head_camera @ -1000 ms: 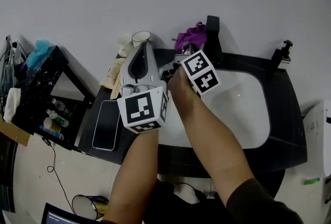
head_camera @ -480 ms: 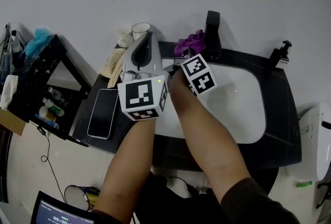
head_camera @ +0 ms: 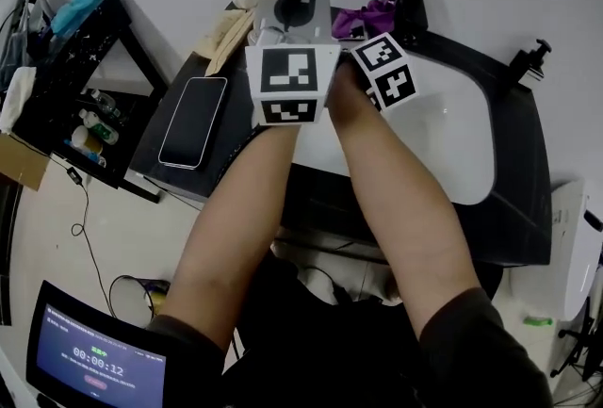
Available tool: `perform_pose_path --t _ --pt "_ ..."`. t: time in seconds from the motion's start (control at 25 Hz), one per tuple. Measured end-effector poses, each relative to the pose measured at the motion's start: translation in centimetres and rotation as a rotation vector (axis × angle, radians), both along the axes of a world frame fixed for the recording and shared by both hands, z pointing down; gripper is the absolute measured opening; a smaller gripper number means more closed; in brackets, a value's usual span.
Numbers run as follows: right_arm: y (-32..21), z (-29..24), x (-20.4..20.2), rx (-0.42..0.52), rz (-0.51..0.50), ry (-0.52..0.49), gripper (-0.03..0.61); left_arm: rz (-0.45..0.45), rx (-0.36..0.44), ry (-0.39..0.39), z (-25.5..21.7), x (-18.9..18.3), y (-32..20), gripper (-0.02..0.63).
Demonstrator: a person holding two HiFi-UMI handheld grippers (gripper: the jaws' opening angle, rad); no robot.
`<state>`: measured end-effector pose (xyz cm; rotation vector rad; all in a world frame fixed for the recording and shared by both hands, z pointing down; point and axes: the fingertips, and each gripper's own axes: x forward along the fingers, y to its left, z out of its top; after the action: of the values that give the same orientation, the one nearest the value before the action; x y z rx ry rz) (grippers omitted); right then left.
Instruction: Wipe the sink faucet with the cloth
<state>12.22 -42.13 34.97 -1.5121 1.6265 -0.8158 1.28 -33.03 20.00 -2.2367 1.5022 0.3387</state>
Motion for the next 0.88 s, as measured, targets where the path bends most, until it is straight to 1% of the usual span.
perform_pose_path --t 0.08,0.2,0.28,0.4,0.52,0.64,0.72,0.8,0.88 --pt "0.0 0.1 -1.5 -0.007 -0.090 0.019 0.075 0.000 -0.007 0.002 0.3 -0.3 -0.5 0.018" --pt "0.8 0.4 -2.5 -0.019 -0.205 0.059 0.075 0.007 -0.031 0.008 0.8 -0.8 -1.3 0.018" --pt "1.4 0.6 -2.8 -0.031 -0.265 0.096 0.075 0.023 -0.056 0.043 1.1 -1.4 -1.7 0.018" --pt "2.5 0.4 -3.5 -0.042 -0.359 0.189 0.075 0.019 -0.088 0.093 1.5 -2.8 -2.6 0.018" --pt "4.9 -0.7 -4.2 -0.036 -0.477 0.314 0.075 0.002 -0.114 0.102 2.0 -3.7 -3.3 0.018" --pt "9.4 -3.4 -2.6 0.033 -0.559 0.474 0.075 0.001 -0.122 0.082 2.2 -2.5 -2.6 0.018" --pt "12.5 -5.6 -1.0 0.125 -0.561 0.636 0.076 0.017 -0.152 0.102 2.6 -2.2 -2.8 0.018" --pt "14.9 -7.7 1.0 0.222 -0.508 0.833 0.080 0.033 -0.212 0.152 3.7 -2.6 -3.4 0.018" --pt "16.4 -9.6 3.9 0.279 -0.409 0.998 0.080 0.038 -0.264 0.175 4.8 -2.7 -4.1 0.018"
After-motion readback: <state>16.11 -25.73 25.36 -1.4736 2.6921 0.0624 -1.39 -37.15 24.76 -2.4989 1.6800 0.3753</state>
